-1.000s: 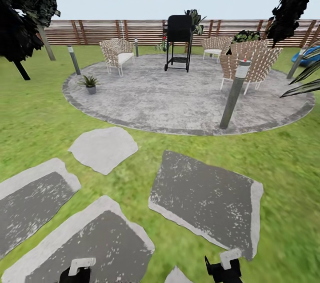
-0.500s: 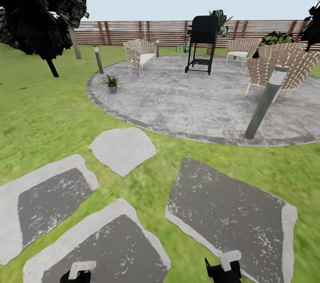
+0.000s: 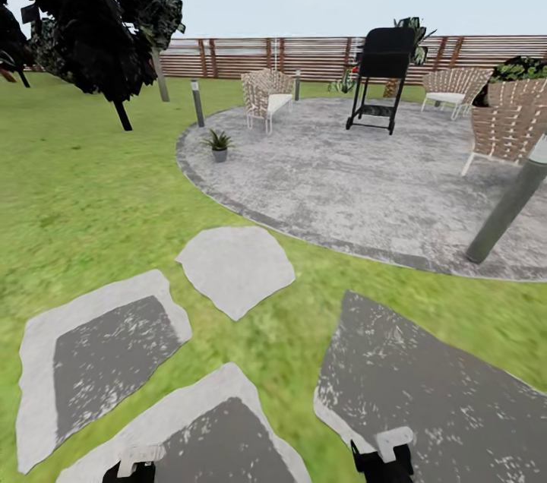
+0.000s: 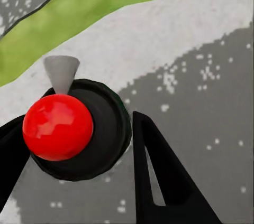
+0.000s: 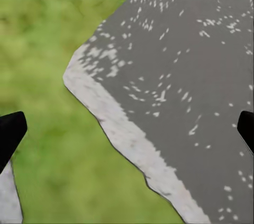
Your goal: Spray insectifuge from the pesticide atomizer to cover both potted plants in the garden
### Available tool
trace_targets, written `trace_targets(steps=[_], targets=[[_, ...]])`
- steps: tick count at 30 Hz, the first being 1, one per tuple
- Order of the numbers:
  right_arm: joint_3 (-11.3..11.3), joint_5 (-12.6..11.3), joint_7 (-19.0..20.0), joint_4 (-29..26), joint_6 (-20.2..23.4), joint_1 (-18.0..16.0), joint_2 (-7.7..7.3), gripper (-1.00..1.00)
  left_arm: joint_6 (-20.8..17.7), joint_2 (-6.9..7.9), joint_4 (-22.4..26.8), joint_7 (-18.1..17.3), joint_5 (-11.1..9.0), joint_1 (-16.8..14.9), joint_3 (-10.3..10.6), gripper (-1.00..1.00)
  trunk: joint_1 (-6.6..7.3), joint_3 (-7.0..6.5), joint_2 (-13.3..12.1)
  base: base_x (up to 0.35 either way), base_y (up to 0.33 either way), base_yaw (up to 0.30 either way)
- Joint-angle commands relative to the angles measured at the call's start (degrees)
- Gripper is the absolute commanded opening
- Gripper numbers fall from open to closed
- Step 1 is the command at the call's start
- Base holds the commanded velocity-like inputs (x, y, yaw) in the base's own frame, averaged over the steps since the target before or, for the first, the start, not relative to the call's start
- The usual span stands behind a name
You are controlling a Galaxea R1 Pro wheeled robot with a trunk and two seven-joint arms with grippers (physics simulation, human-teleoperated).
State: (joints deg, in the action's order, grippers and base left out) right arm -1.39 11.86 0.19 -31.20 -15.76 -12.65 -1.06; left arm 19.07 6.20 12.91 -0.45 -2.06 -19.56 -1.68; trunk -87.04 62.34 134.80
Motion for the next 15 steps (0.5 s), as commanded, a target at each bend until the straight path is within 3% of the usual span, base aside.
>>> trace_targets(steps=[1, 8, 15], targets=[[-0.21, 0.39, 0.01, -0.05, -0.26, -0.01, 0.01, 1.0, 0.18, -0.01, -0.07, -0.04, -0.18, -0.04, -0.08, -1.0, -0.02, -0.03, 0.01, 0.318, 0.133, 0.161], [-0.37, 0.35, 0.03, 2.06, -8.41, -0.01, -0.45, 1.0, 0.18, 0.01, -0.07, 0.0, -0.19, -0.04, -0.08, -1.0, -0.02, -0.29, 0.01, 0.32, 0.132, 0.081], [-0.36, 0.29, 0.08, 3.69, -9.75, -0.01, -0.34, 1.0, 0.18, 0.14, -0.07, 0.01, -0.08, 0.04, -0.08, -1.0, -0.02, -0.3, 0.01, 0.321, 0.132, 0.004]])
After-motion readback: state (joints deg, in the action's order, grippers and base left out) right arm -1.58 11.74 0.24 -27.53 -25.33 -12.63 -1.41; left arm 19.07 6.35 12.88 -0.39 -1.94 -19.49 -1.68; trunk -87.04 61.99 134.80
